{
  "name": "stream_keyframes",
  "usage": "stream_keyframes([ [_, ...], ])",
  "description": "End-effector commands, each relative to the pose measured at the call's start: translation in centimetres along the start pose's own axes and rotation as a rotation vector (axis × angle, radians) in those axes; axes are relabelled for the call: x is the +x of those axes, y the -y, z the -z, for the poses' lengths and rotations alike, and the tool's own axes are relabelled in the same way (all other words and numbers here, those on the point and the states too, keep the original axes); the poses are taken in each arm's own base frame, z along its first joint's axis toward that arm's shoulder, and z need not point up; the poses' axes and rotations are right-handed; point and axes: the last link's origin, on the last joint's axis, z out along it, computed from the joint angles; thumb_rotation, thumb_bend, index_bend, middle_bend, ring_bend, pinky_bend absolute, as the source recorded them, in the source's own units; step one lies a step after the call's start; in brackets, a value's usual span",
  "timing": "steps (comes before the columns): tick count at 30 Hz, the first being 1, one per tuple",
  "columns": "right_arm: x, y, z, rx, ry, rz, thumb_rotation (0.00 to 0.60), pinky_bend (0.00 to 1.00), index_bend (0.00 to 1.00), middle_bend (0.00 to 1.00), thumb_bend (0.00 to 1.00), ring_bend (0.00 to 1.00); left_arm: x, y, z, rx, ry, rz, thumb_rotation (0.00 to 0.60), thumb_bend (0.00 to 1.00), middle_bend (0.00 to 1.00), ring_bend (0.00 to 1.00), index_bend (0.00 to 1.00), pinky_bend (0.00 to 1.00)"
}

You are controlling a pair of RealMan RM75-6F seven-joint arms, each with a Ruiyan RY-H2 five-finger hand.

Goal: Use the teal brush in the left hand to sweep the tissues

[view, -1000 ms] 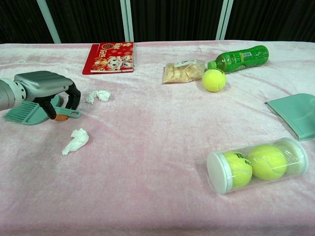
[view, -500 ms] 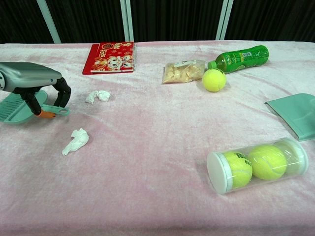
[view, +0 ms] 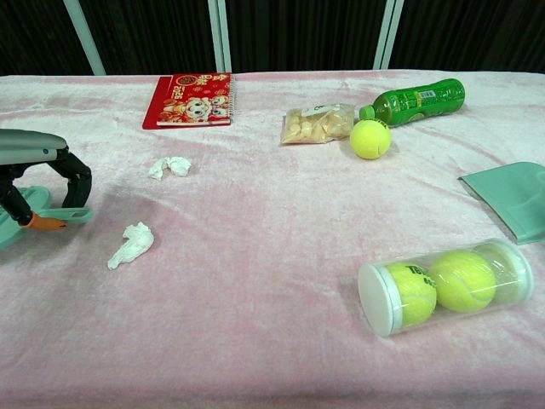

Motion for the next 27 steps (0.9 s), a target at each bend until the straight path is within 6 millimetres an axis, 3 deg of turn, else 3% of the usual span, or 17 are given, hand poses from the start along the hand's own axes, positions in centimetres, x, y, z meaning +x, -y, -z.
stream_keyframes([
  [1, 0.0, 0.0, 0.0, -0.001, -0.001, -0.002, 0.600, 0.18, 0.19, 0.09, 0.17, 0.14, -2.3, -1.1, 0.1, -0.016, -0.052, 0.121, 0.600, 0.42, 0.53, 0.17, 0.56, 0.16],
  [9, 0.0, 0.0, 0.0, -0.001, 0.001, -0.001, 0.600, 0.18, 0.19, 0.09, 0.17, 0.14, -3.6, -3.1, -0.6, -0.083, -0.191, 0.340, 0.600, 0.42, 0.56, 0.20, 0.58, 0.19],
  [20, 0.0, 0.0, 0.0, 0.000, 0.000, -0.001, 0.600, 0.18, 0.19, 0.09, 0.17, 0.14, -1.9, -6.0, -2.3, -0.195, -0.268, 0.479, 0.600, 0.42, 0.57, 0.20, 0.59, 0.20],
  [27, 0.0, 0.0, 0.0, 0.000, 0.002, -0.004, 0.600, 0.18, 0.19, 0.09, 0.17, 0.14, -1.5, -8.0, -4.7, -0.283, -0.277, 0.571, 0.600, 0.42, 0.57, 0.20, 0.59, 0.25],
])
